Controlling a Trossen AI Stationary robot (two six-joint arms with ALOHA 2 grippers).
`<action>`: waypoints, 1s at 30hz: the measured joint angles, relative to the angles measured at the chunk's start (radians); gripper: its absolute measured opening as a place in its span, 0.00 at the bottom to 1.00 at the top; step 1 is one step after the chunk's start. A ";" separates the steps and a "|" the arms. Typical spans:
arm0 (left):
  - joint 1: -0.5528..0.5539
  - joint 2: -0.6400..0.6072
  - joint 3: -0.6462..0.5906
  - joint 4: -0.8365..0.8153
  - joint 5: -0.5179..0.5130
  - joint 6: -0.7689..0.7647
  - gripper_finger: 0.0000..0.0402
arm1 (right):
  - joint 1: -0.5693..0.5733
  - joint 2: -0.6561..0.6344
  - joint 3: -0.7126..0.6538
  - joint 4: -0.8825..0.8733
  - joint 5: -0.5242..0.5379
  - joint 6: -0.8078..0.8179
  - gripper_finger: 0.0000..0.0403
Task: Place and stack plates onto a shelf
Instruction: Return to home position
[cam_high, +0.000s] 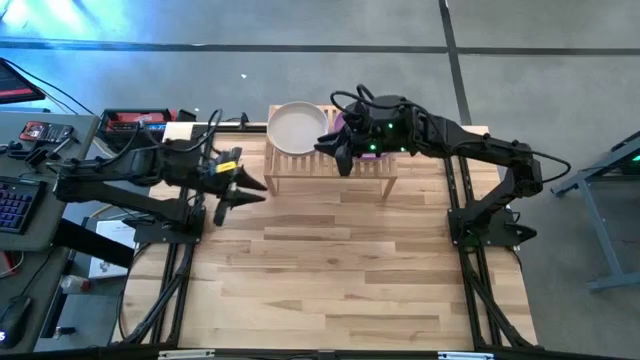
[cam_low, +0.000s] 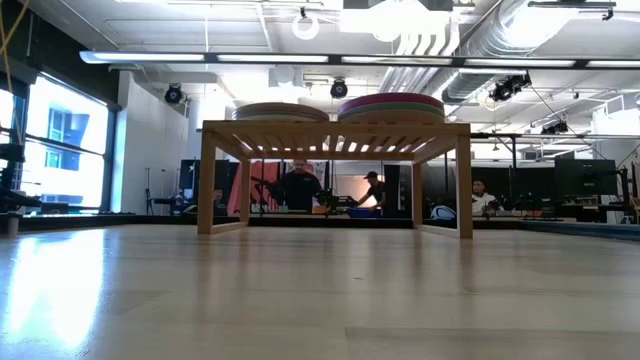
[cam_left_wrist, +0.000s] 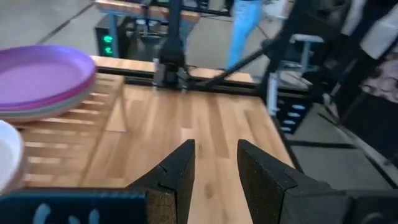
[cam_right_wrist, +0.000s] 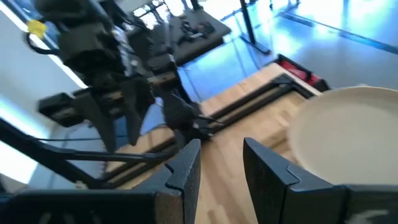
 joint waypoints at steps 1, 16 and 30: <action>-0.019 -0.020 -0.015 0.000 0.000 0.000 0.27 | 0.010 0.000 0.000 0.014 0.001 0.006 0.26; -0.224 -0.390 -0.549 0.288 -0.162 -0.076 0.27 | 0.073 0.000 0.000 0.148 0.089 0.061 0.26; -0.266 -0.763 -0.767 0.312 -0.194 -0.018 0.27 | 0.074 0.000 0.000 0.189 0.078 0.204 0.26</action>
